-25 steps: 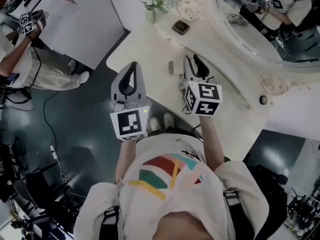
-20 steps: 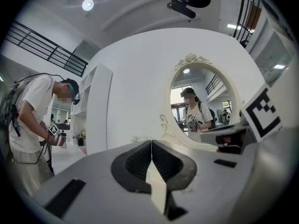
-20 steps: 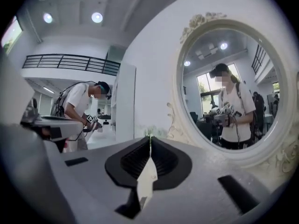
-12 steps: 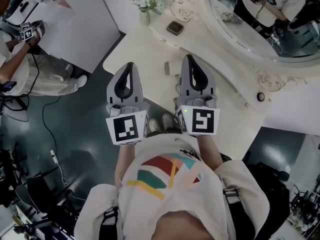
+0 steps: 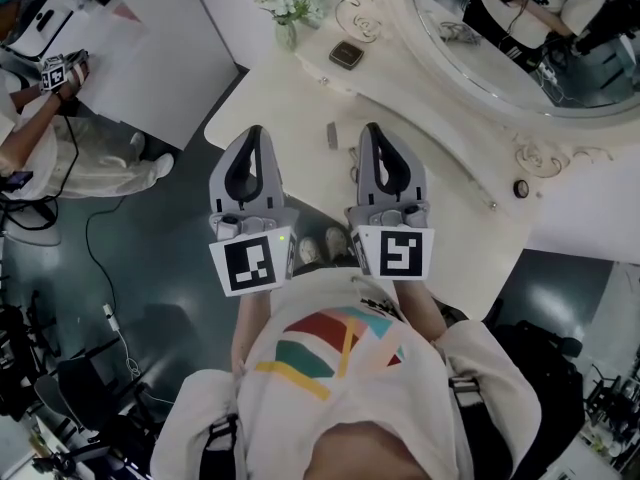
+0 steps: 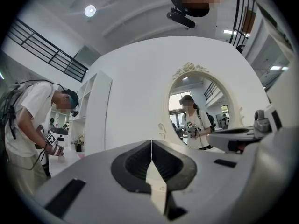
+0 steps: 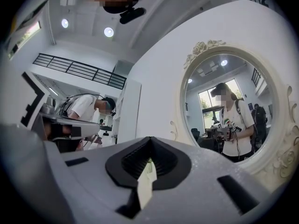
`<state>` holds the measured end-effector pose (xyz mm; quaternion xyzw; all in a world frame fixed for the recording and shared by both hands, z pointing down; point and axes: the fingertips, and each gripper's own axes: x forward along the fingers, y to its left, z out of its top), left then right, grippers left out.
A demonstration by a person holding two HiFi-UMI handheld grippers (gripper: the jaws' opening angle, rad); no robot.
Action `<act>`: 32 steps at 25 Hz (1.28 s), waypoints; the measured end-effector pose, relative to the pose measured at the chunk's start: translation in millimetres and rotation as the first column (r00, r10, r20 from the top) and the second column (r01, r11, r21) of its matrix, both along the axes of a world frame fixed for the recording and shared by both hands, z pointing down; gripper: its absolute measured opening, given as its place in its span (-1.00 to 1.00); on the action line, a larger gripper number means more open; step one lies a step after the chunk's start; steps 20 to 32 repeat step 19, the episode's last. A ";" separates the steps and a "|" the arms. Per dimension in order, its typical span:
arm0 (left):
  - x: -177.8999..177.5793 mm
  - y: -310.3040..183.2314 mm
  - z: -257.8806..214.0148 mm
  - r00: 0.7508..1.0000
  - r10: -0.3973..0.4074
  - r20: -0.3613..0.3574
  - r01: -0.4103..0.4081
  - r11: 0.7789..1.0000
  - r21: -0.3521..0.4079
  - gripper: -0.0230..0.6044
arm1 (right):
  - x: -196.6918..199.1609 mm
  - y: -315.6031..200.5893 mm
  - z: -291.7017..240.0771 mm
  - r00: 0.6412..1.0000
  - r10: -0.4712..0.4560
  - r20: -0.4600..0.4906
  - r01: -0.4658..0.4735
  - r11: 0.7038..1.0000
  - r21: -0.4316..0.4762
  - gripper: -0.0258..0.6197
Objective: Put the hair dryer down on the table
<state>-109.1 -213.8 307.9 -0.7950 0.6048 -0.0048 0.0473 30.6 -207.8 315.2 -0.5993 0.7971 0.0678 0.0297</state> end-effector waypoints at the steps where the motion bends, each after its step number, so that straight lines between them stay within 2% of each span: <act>1: 0.7 0.4 -0.1 1.000 0.002 0.001 -0.002 1.000 0.001 -0.91 | -0.1 0.4 0.5 1.000 -0.002 -0.001 0.002 1.000 -0.002 -0.92; 11: -0.3 1.9 -0.7 1.000 0.002 -0.005 -0.002 1.000 0.001 -0.91 | -0.7 1.7 -2.2 1.000 -0.012 0.002 0.012 1.000 0.002 -0.92; 15: -0.7 0.6 -9.2 1.000 -0.007 -0.017 0.007 0.999 0.035 -0.91 | -1.4 1.7 -4.5 1.000 -0.014 0.005 0.014 1.000 0.005 -0.92; 19: -0.4 2.7 1.7 1.000 0.008 0.005 -0.008 1.000 -0.010 -0.91 | -1.8 1.8 -4.6 1.000 -0.022 -0.004 0.022 1.000 0.000 -0.92; 32: -0.4 2.7 1.7 1.000 0.008 0.005 -0.008 1.000 -0.010 -0.91 | -1.8 1.8 -4.6 1.000 -0.022 -0.004 0.022 1.000 0.000 -0.92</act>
